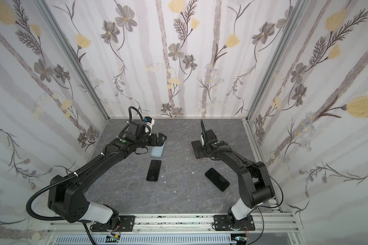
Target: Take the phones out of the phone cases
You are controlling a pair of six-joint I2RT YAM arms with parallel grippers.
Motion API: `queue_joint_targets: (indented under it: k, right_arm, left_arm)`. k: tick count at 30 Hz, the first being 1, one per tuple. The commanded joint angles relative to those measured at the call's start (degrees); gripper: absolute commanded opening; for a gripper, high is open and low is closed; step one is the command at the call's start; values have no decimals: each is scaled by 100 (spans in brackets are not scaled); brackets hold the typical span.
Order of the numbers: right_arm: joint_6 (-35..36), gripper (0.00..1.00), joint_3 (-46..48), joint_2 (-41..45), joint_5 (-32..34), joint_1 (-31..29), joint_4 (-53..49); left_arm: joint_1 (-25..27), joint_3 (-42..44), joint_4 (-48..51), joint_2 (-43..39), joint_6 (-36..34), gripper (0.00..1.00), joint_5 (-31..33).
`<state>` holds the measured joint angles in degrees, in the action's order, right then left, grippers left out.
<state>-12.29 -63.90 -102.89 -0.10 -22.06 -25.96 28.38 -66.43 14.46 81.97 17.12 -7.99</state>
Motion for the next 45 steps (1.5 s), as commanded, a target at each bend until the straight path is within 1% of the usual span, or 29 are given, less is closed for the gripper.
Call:
queue_joint_targets:
  k: [1,5,7,10,12,15,18,24,35,45]
  right_arm:
    - [161,97,-365,-400,-132,1,-59]
    - [209,99,-1024,-1039,40,27,-246]
    - [242,98,-1354,-1362,114,28,-366]
    - [304,98,-1828,-1834,212,44,-561]
    - [362,98,-2116,-2102,221,49,-638]
    - [444,97,-2552,-2451,221,57,-837]
    - [478,98,-2816,-2676,253,59,-933]
    - [551,99,-3285,-3126,325,82,-1169]
    - [607,97,-3780,-3502,204,69,-1444]
    - [656,91,-3839,-3646,56,68,-1564]
  left_arm:
    - [156,584,-1105,-348,896,100,768]
    - [194,1047,-1356,-624,1617,100,1192]
    - [194,1197,-1414,-714,1788,100,1312]
    - [201,1317,-1476,-753,1692,100,1347]
    - [206,1337,-1507,-728,1488,100,1224]
    - [179,1278,-1490,-644,1183,100,761]
    - [194,1251,-1524,-608,1222,100,510]
    - [195,1243,-1545,-525,1126,100,368]
    - [194,1273,-1551,-487,1129,100,271]
    - [194,1300,-1560,-474,1153,100,188]
